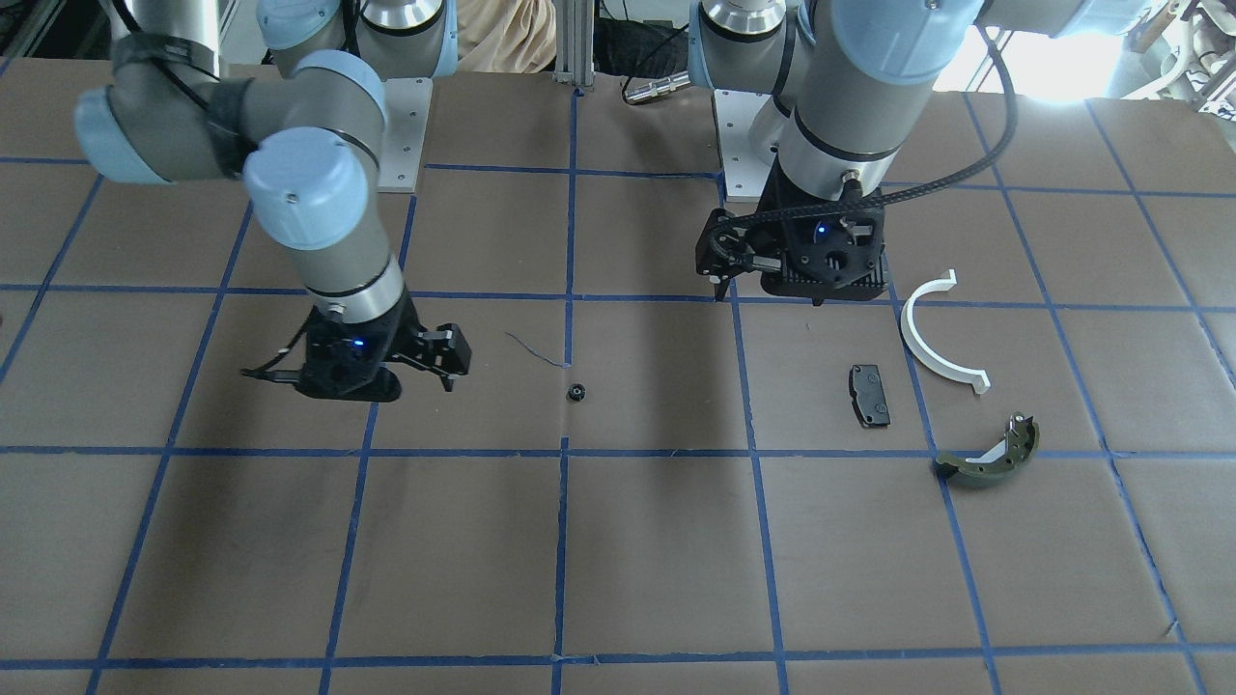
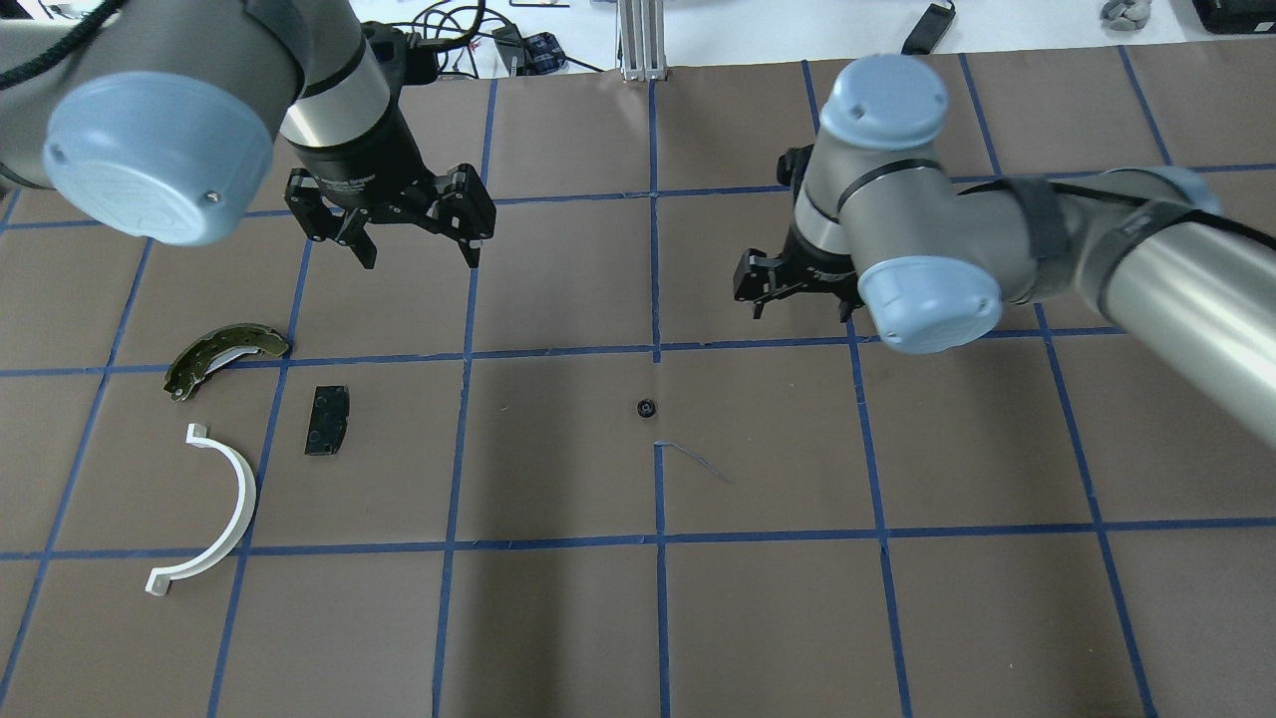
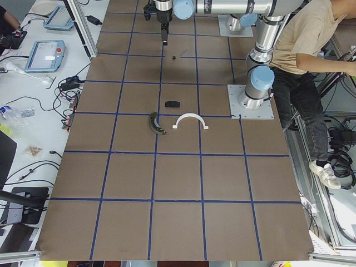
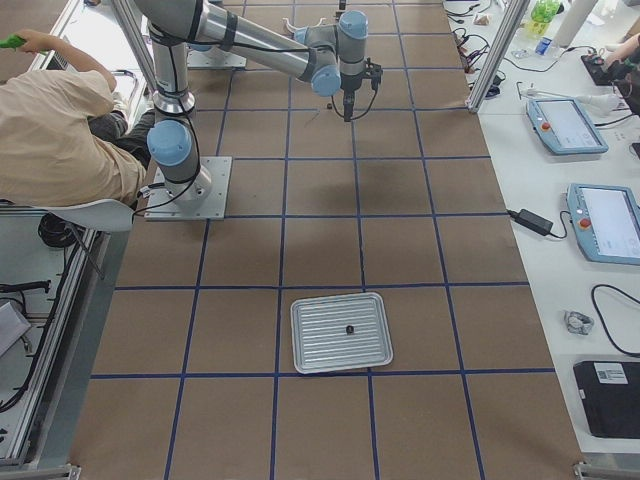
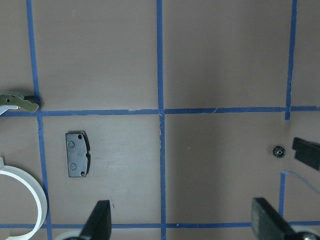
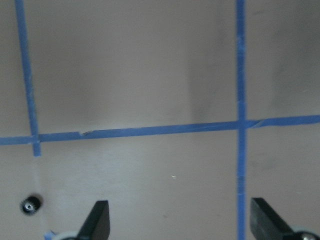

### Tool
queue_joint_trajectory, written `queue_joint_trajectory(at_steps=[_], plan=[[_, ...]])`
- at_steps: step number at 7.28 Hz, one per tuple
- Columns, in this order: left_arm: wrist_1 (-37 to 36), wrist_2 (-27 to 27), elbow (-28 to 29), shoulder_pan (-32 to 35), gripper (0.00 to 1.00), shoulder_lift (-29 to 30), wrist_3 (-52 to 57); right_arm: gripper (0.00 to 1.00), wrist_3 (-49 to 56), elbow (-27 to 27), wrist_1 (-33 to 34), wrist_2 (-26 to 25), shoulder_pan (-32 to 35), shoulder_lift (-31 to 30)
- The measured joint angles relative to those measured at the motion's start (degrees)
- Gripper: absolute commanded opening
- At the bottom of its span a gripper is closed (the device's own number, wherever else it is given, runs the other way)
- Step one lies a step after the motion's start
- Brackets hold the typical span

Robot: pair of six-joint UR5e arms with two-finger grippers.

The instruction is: Place bearing gear from tray to pile

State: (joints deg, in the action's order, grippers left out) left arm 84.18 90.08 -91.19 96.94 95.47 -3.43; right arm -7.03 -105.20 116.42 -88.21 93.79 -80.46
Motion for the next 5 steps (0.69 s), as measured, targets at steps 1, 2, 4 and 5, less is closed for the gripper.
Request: queue_joint_trajectory(at_steps=[1, 2, 4, 5], plan=[[-4.8, 0.0, -2.5, 2.2, 1.00, 0.7, -1.5, 1.00, 3.9, 1.0, -6.0, -1.4, -3.4, -5.0], [-11.9, -0.3, -6.3, 4.9, 1.00, 2.2, -6.2, 1.00, 5.5, 2.6, -11.2, -2.6, -5.1, -9.3], [-29.2, -0.4, -15.5, 10.8, 1.00, 6.2, -16.6, 1.00, 3.6, 5.1, -16.0, -2.3, -5.8, -14.5], [-34.9, -0.2, -18.1, 13.0, 1.00, 8.6, -19.0, 1.00, 1.7, 6.6, -17.0, -2.0, -5.7, -14.8]])
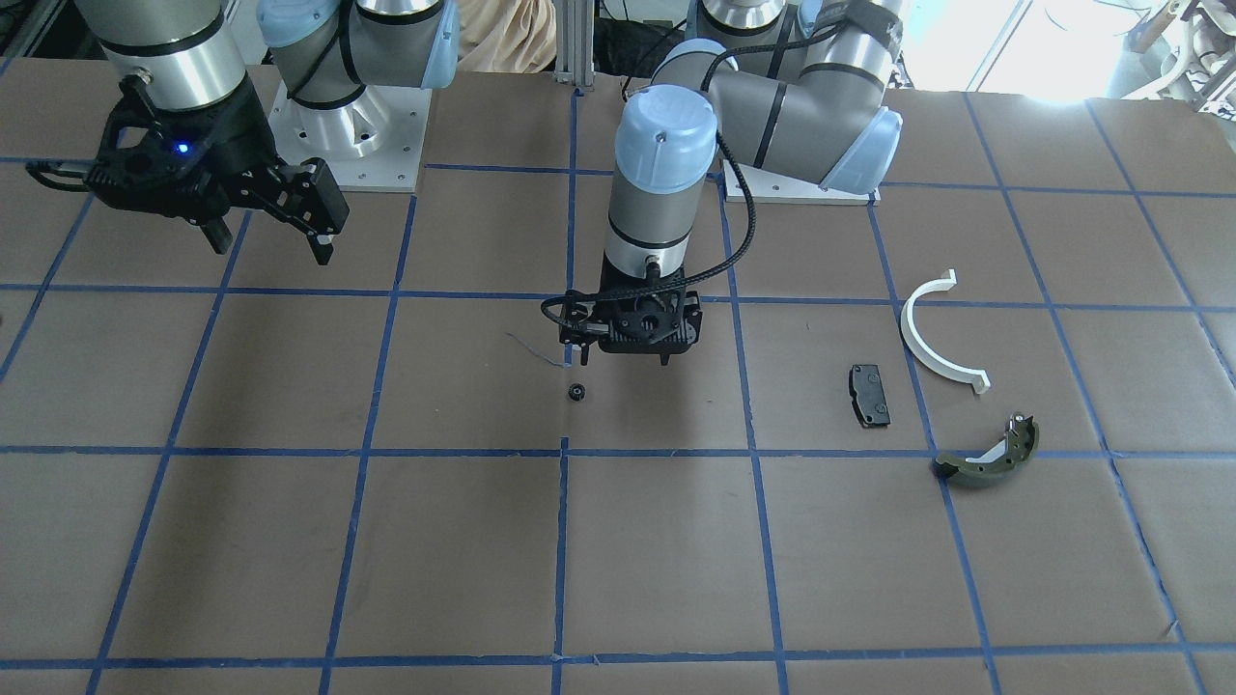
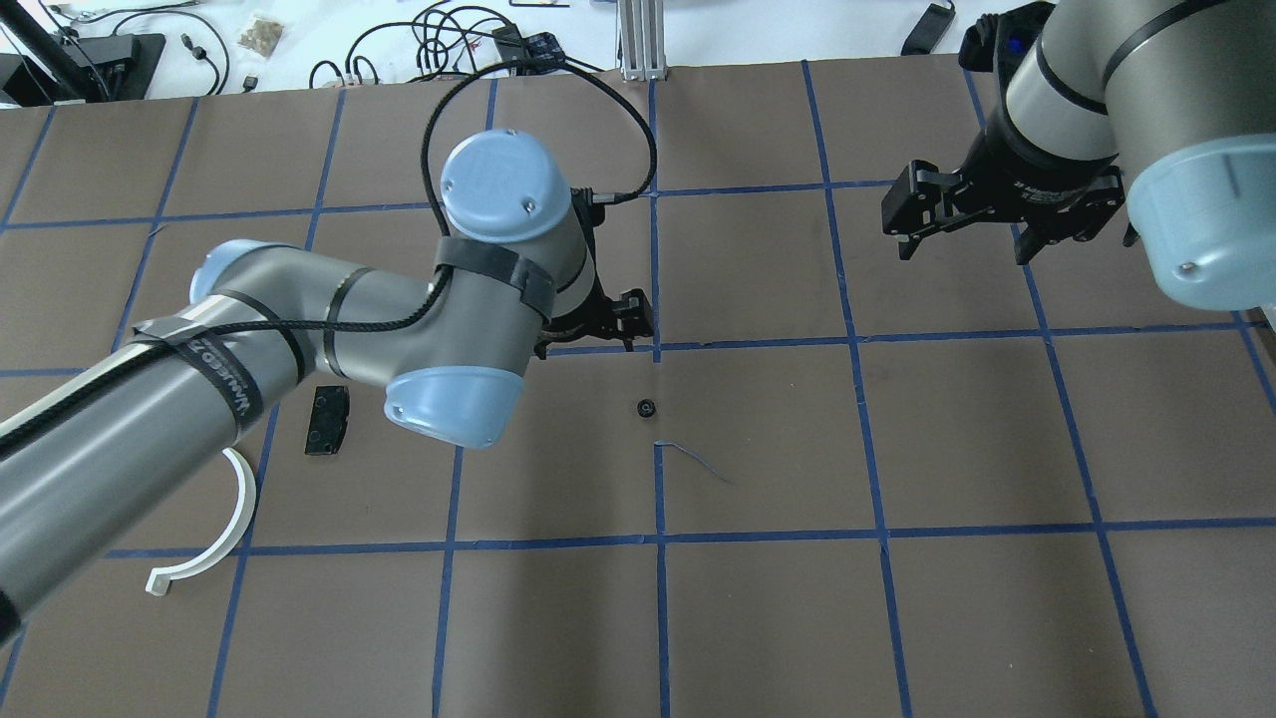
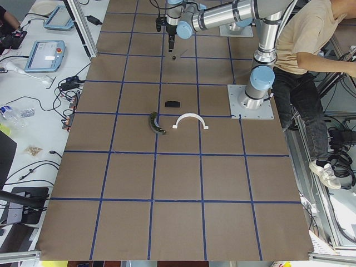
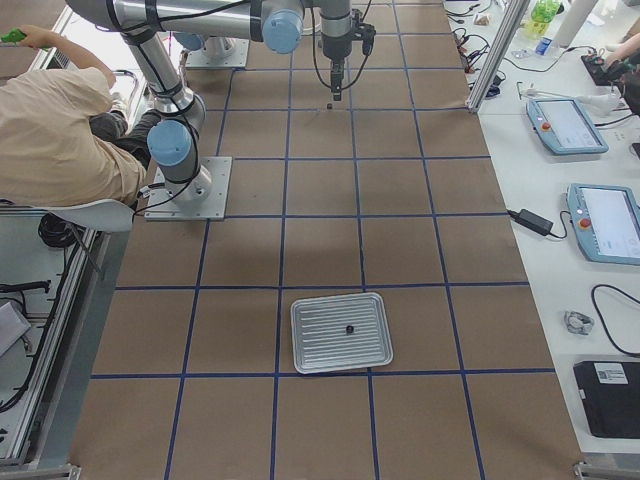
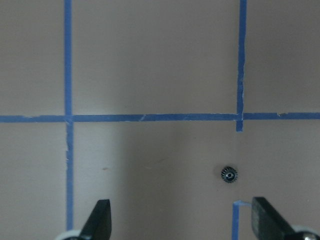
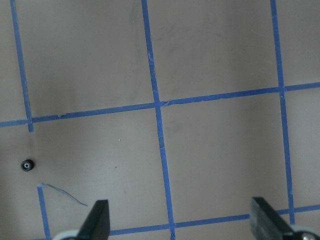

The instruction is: Place bearing gear from tray to pile

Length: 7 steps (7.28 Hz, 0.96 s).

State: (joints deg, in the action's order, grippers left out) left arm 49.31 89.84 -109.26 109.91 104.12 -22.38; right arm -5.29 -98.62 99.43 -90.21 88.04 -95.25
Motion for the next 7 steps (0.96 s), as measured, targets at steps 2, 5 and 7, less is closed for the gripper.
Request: queue_joint_trajectory(at_steps=[2, 5, 7], plan=[[-4.5, 0.1, -1.3, 2.6, 1.00, 4.5, -1.8, 1.00, 1.8, 3.0, -4.2, 0.4, 0.0, 0.5], [-5.8, -0.2, -1.4, 3.5, 1.00, 8.2, -1.9, 1.00, 4.9, 5.3, -7.4, 3.0, 0.1, 1.3], [-6.0, -0.2, -1.5, 3.9, 1.00, 9.9, -2.6, 1.00, 6.9, 6.1, -9.8, 0.9, 0.1, 1.3]])
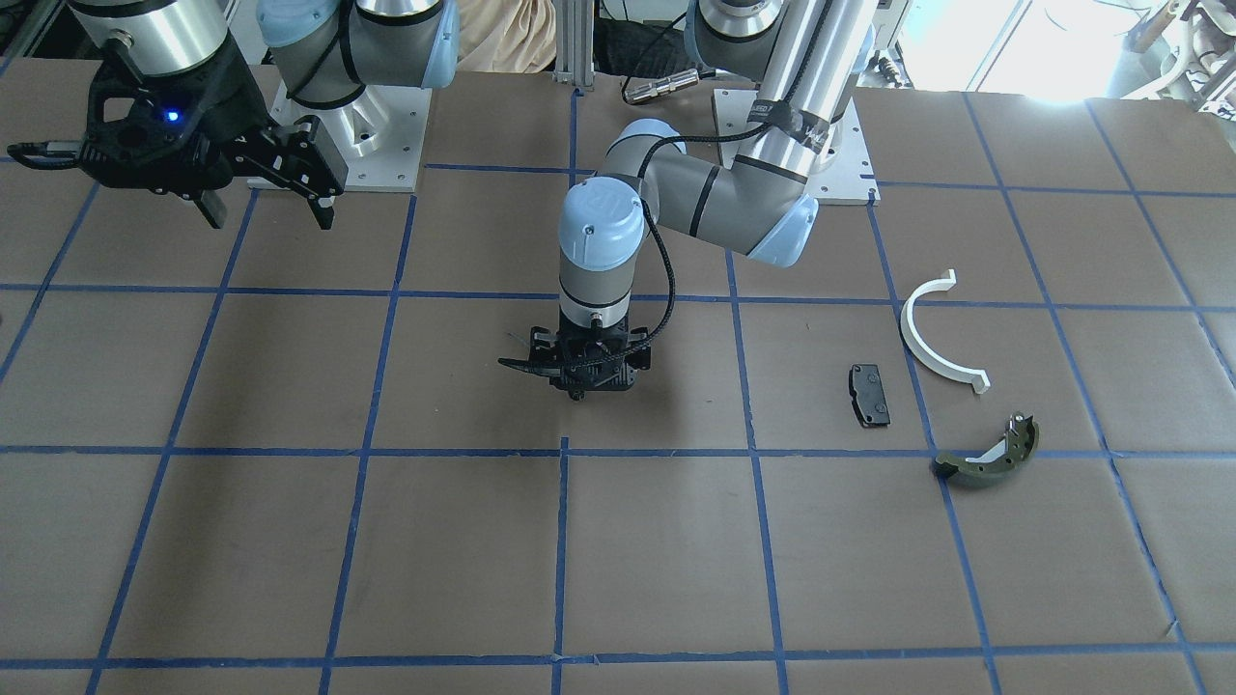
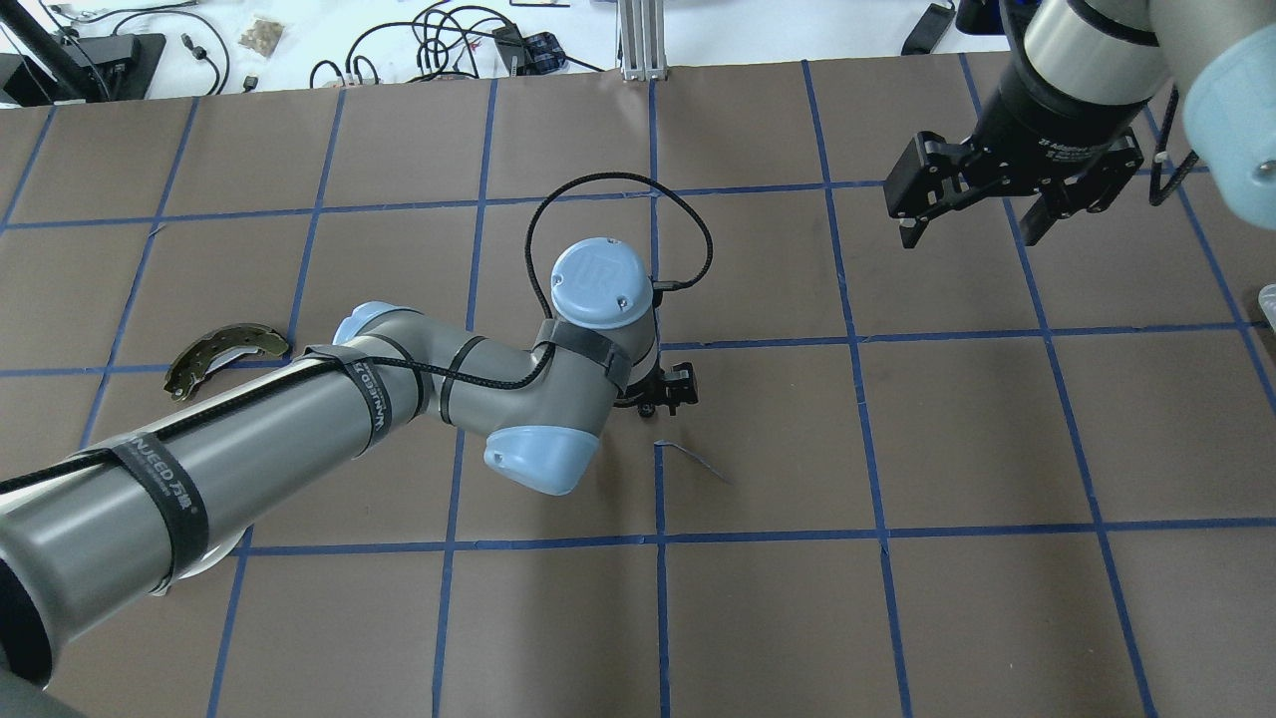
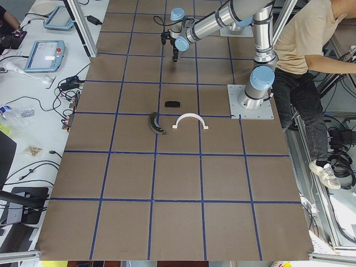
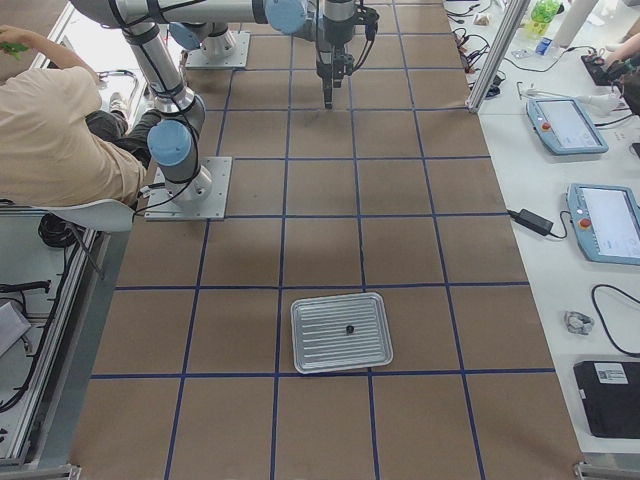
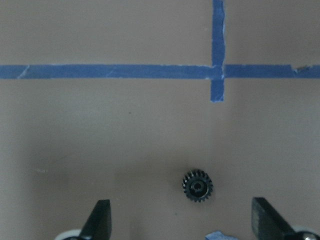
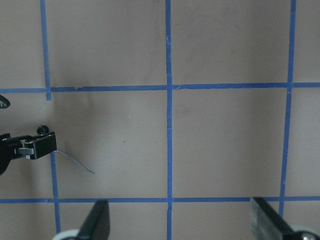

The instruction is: Place bearing gear from tray to pile

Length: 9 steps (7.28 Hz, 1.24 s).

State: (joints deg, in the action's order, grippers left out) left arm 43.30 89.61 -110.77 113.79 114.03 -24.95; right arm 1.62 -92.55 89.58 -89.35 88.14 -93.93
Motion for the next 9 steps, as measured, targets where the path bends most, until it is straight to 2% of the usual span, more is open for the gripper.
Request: queue_joint_trajectory(at_steps=[2, 3, 7, 8, 9], plan=[[-0.6, 0.2, 0.0, 0.8, 1.00, 0.5, -0.4, 1.00, 0.1, -0.3, -0.5, -1.2, 0.0, -0.2], [-1.1, 0.3, 0.1, 1.0, 0.93, 0.9, -0.5, 1.00, 0.1, -0.3, -0.6, -1.3, 0.0, -0.2], [-4.9, 0.3, 0.2, 1.3, 0.86, 2.3, -0.1, 1.00, 0.2, -0.4, -1.0, -1.3, 0.0, -0.3], [-5.2, 0.4, 0.2, 1.3, 0.79, 2.3, 0.1, 1.00, 0.2, -0.4, -1.1, -1.3, 0.0, -0.3], [-5.3, 0.4, 0.2, 1.3, 0.63, 2.3, 0.3, 1.00, 0.1, -0.4, -1.4, -1.3, 0.0, -0.3]])
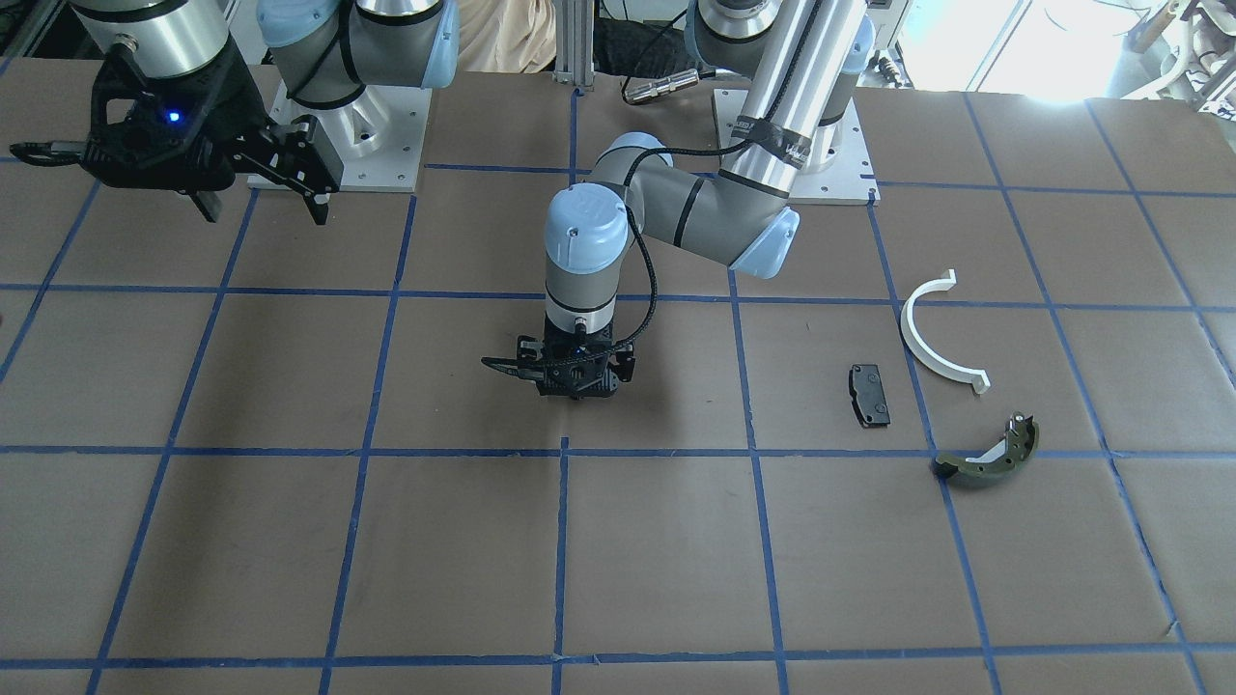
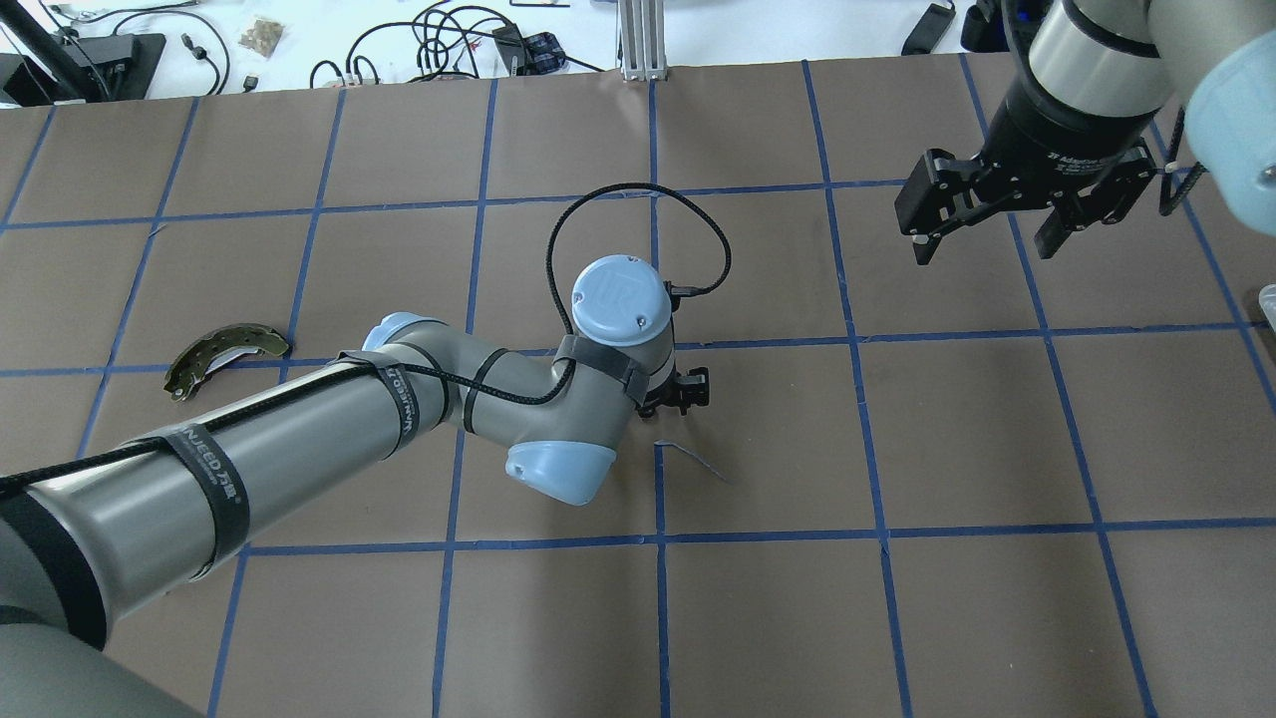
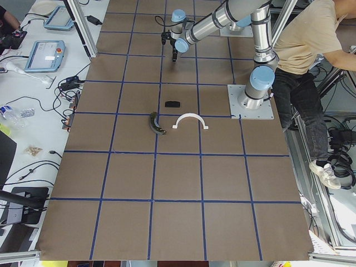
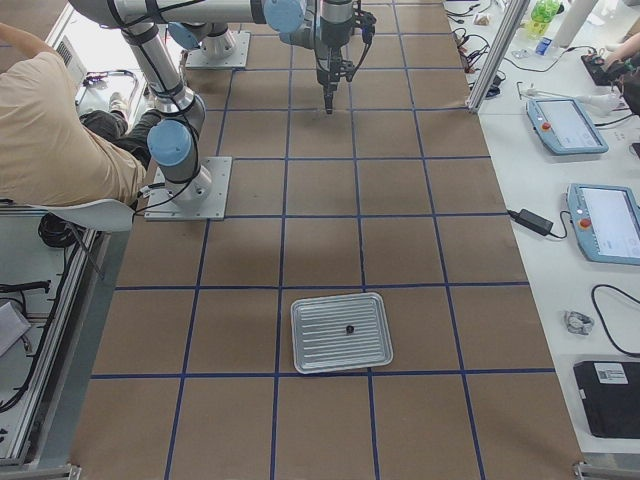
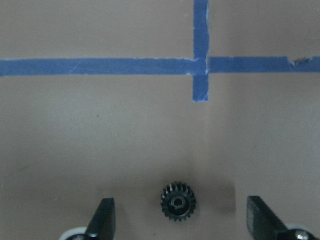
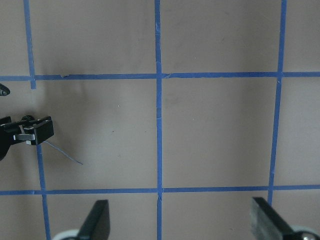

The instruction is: Place bearing gear from tray to pile

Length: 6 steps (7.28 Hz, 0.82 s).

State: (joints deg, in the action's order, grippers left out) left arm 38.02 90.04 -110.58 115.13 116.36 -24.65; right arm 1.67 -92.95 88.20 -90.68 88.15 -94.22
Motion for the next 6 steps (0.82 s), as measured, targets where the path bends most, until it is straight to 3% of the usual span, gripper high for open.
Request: queue_joint_trajectory(at_steps=[1, 2, 3, 6], plan=[[0.0, 0.1, 0.0, 0.0, 0.29, 0.0, 0.1, 1.00, -0.1, 0.0, -0.3, 0.0, 0.0, 0.0], [0.0, 0.1, 0.0, 0.0, 0.08, 0.0, 0.5, 1.00, -0.2, 0.1, -0.4, 0.1, 0.0, -0.1], [-0.1, 0.1, 0.0, -0.1, 0.00, -0.1, 1.3, 1.00, -0.8, 0.2, -0.4, 0.3, 0.0, -0.1], [-0.1, 0.2, 0.0, -0.2, 0.00, -0.9, 2.0, 1.00, -2.0, 0.5, 0.2, 0.7, 0.3, 0.0]])
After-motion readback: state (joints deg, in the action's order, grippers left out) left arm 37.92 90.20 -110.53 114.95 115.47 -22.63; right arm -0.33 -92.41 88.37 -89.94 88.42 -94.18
